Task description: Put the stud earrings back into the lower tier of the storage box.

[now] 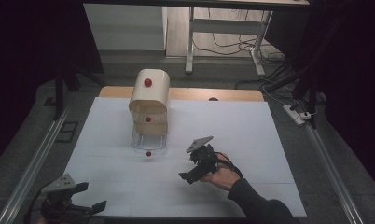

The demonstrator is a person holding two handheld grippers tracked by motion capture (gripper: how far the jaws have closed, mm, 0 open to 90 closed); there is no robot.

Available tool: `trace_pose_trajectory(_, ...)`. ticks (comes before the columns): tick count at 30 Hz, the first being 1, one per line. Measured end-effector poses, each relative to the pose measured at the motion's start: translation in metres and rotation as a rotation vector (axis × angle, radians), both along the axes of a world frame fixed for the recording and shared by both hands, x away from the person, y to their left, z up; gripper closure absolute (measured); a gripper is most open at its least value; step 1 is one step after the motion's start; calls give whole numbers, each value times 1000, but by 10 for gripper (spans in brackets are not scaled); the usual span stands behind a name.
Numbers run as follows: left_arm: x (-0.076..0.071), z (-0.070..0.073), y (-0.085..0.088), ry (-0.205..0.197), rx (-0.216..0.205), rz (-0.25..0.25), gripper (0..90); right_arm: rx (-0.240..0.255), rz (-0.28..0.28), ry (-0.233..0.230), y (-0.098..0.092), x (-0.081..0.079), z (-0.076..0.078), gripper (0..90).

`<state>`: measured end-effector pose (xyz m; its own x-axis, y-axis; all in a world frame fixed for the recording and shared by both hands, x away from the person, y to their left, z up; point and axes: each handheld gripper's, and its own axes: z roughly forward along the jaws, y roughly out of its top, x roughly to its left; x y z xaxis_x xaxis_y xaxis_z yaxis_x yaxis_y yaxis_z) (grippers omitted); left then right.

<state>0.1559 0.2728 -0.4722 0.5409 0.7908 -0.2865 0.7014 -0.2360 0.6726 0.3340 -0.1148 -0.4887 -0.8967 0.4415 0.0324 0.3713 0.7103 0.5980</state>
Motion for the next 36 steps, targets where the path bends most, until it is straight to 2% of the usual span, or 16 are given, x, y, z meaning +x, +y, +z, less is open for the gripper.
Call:
trace_pose_trajectory(6,0,0,0,0,-2,-2,0,-30,53,19,0,-8,-10,0)
trace_pose_trajectory(7,0,0,0,0,-2,-2,0,-51,74,12,2,-10,-13,67)
trace_pose_trajectory(8,0,0,0,0,-2,-2,0,-51,74,12,2,-10,-13,67)
trace_pose_trajectory(10,0,0,0,0,-3,-3,0,-65,91,28,4,-12,-17,212)
trace_pose_trajectory(13,0,0,0,1,-3,-3,0,-81,100,46,4,-10,-19,374)
trace_pose_trajectory(14,0,0,0,1,-3,-4,0,-81,100,46,4,-10,-19,374)
trace_pose_trajectory(16,0,0,0,1,-3,-5,0,-89,104,64,3,-6,-21,480)
trace_pose_trajectory(17,0,0,0,1,-3,-4,0,-89,108,66,2,-5,-21,574)
trace_pose_trajectory(18,0,0,0,2,-3,-5,0,-89,108,66,2,-5,-21,574)
trace_pose_trajectory(21,0,0,0,2,-2,-5,0,-90,121,73,2,-3,-20,687)
trace_pose_trajectory(27,0,0,0,2,-1,-5,0,-109,157,75,3,-5,-21,766)
trace_pose_trajectory(28,0,0,0,2,-2,-5,0,-116,170,78,3,-5,-21,845)
trace_pose_trajectory(32,0,0,-1,3,3,-7,0,-140,187,58,4,-7,-22,867)
trace_pose_trajectory(36,0,0,-1,3,2,-7,0,-148,176,70,5,-6,-21,874)
